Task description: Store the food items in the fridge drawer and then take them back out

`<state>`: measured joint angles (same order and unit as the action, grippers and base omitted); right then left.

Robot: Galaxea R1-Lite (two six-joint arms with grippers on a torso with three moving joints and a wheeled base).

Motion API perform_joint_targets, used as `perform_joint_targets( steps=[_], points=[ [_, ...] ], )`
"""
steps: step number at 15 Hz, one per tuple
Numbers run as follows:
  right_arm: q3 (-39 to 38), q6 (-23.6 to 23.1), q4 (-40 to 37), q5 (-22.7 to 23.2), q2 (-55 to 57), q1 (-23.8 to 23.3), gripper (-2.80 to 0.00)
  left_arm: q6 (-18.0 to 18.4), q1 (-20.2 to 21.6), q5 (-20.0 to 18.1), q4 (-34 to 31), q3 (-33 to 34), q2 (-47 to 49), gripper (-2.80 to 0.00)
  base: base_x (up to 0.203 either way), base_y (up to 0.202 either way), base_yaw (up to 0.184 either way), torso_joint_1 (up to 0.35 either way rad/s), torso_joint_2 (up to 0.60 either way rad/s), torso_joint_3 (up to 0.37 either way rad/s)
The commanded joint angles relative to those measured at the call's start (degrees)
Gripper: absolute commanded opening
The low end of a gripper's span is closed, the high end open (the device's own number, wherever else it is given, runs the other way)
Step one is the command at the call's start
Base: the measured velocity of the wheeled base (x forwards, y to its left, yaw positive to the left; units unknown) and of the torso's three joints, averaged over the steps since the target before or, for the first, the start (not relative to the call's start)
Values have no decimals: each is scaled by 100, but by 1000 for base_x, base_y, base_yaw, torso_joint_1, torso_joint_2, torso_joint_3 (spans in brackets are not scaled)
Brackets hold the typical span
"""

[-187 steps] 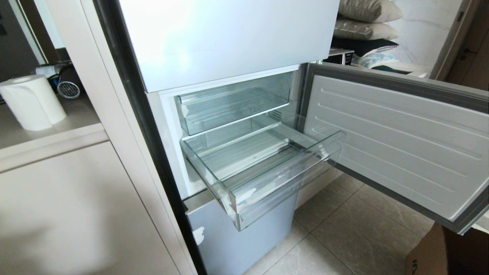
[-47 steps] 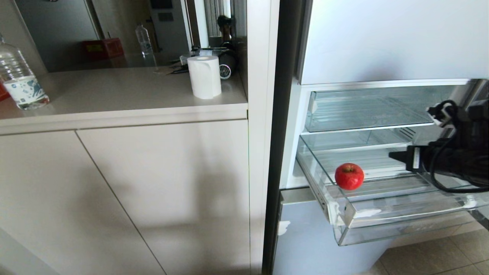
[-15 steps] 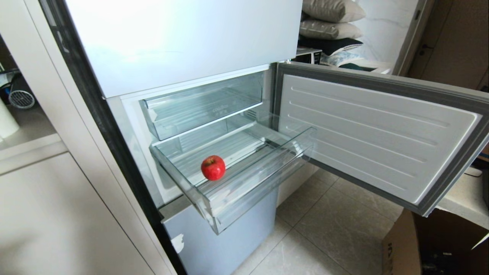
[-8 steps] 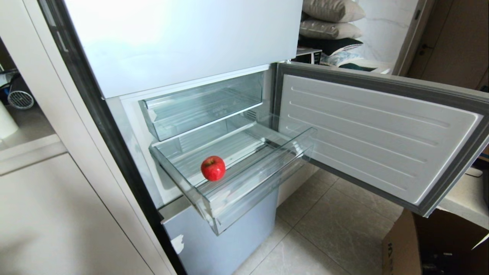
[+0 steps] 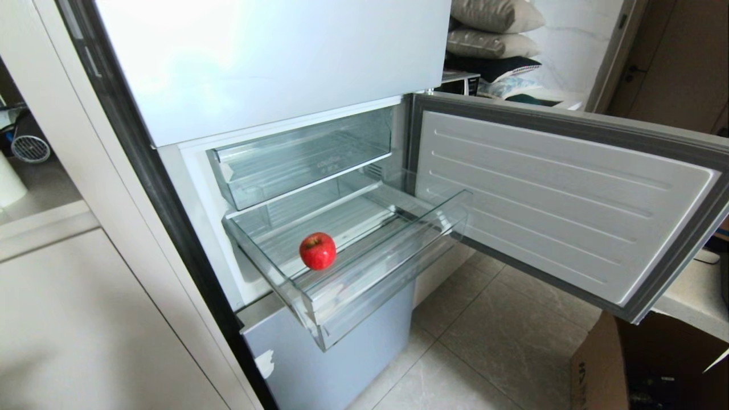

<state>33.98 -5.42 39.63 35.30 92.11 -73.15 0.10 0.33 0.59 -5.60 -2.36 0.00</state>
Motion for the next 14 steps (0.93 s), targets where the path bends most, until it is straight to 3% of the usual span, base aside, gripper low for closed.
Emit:
perform_joint_targets(
  steps=[1,8,12,14],
  points=[
    [402,-15,155,-164,1004,214,-280,-1,2,3,-3,-1,9,-280,0,0,0,0,0,0],
    [2092,-40,476,-1622,2521,828,-280,-1,2,3,-3,-1,9,-280,0,0,0,0,0,0],
    [2430,-9,449,-1745,2892,1092,-280,-1,2,3,-3,-1,9,-280,0,0,0,0,0,0],
    [2530,12,435,-2036,2941,1114,-280,-1,2,3,-3,-1,9,-280,0,0,0,0,0,0]
  ],
)
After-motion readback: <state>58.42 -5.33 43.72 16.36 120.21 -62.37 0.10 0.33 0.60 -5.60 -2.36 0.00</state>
